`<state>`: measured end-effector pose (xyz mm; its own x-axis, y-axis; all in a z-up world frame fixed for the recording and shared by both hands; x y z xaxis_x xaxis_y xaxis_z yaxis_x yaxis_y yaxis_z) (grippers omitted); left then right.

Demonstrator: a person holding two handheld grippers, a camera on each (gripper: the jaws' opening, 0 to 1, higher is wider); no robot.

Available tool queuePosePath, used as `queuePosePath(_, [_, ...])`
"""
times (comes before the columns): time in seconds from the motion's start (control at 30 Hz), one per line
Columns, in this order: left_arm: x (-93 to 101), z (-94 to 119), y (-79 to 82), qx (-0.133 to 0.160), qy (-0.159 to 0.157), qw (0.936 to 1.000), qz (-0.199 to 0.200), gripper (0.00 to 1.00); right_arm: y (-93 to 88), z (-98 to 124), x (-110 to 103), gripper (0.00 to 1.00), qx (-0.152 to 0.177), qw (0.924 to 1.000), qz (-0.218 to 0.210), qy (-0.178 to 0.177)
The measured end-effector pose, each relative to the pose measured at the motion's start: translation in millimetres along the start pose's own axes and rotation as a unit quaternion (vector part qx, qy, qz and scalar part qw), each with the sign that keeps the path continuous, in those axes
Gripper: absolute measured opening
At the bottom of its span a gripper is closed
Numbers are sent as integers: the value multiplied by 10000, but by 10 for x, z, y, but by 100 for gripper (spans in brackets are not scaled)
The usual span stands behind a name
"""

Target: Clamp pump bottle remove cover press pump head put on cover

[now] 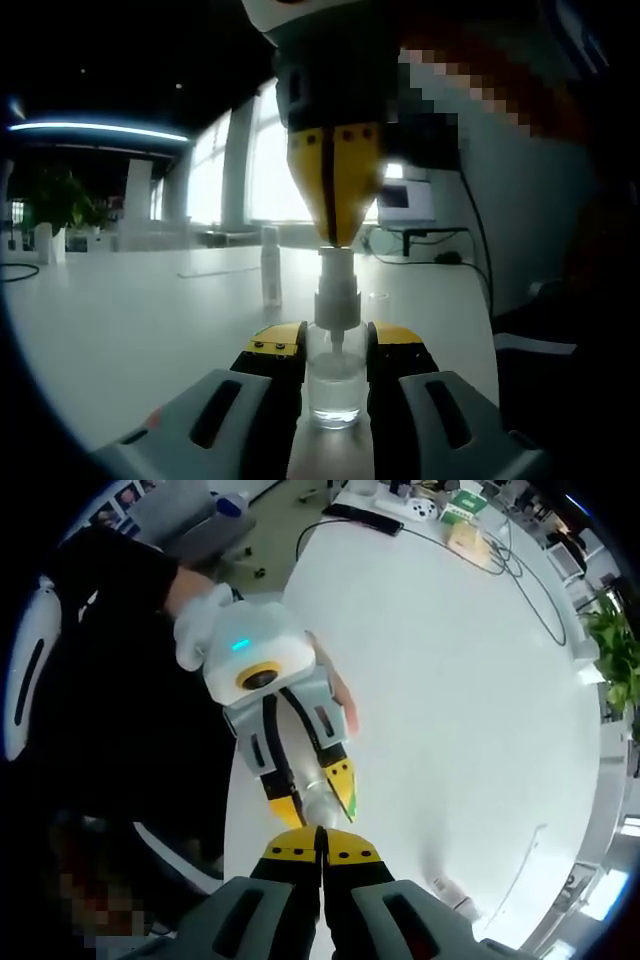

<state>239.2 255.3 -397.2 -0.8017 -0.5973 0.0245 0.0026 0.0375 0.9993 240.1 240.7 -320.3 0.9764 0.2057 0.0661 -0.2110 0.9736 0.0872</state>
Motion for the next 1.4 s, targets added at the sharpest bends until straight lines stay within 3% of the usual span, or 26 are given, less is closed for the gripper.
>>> queuePosePath(1.4, [17,-4,7,-1,0,10000,0,15,-3,0,21,0,20,10000,-67,32])
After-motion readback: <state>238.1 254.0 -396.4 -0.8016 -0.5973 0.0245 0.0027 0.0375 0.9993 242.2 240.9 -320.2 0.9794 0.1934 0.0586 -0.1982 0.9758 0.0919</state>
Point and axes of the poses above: the point that each gripper's makers call its tool centre point, and the gripper's own axes: z roughly backward along the fingers, x roughly to its right, y roughly out of its top, the point moved 4 cm from there along z, roughly backward along the fingers, and after that the axes turned 2 degrees about z, right-handed, at the moved point
